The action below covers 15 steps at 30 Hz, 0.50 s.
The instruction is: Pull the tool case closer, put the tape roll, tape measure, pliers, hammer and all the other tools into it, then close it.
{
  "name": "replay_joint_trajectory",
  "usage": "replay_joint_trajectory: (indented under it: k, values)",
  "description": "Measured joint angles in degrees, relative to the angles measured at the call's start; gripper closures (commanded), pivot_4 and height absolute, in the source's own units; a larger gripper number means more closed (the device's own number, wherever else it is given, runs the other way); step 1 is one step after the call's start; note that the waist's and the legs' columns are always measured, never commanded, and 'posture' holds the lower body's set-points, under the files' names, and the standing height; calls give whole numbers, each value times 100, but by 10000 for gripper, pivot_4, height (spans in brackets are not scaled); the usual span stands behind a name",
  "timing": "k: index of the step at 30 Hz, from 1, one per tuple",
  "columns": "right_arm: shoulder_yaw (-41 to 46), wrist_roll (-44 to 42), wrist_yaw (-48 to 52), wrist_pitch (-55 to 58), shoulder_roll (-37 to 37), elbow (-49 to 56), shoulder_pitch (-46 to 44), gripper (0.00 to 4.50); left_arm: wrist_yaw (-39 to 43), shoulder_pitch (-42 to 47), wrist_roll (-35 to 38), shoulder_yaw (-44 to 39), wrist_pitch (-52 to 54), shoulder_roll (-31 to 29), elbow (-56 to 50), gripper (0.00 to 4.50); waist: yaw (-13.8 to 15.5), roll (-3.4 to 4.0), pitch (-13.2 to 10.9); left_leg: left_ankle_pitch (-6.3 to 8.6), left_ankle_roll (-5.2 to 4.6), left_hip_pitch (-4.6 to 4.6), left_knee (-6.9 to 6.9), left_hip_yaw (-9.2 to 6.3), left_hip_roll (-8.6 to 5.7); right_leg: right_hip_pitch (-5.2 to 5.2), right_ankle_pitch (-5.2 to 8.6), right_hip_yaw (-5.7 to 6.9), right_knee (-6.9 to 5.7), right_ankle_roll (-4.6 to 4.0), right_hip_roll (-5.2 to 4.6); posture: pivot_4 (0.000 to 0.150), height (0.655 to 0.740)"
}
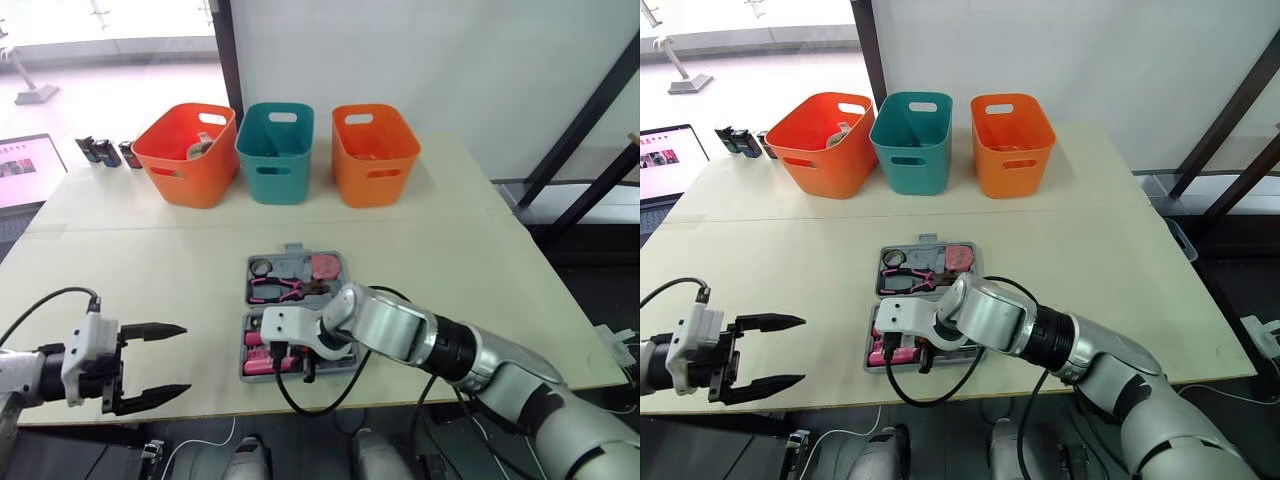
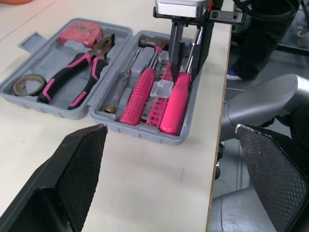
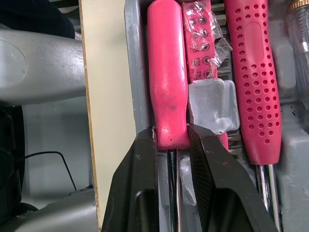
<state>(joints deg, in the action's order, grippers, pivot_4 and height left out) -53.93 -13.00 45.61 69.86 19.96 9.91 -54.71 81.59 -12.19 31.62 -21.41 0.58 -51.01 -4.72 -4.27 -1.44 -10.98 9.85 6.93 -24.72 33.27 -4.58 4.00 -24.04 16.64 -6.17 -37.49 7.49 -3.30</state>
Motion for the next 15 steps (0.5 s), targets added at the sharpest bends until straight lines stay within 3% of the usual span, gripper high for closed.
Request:
replay_joint_trajectory:
  k: [2,8,14,15]
  values:
    - [-1,22,12,-24,-3,1,14,30250,-1,-2,0,0,-10,0,10,0,1,0,0,0,0,0,0,0,0,0,0,0,0,-1,0,1500,7400]
    - [221,32,-2,-107,-34,5,44,4163,-1,6,-1,0,-68,1,83,0,19,0,0,0,0,0,0,0,0,0,0,0,0,0,0,1500,7400]
    - [728,-74,3,-172,-7,148,318,4163,3,141,-20,13,-105,1,250,0,24,-2,1,0,0,0,0,0,0,3,0,0,1,1,0,1500,7400]
    - [871,-94,-18,-239,-24,176,490,6447,4,169,-31,26,-106,1,257,0,28,-4,2,0,0,0,0,-1,0,4,0,1,1,1,0,1500,7400]
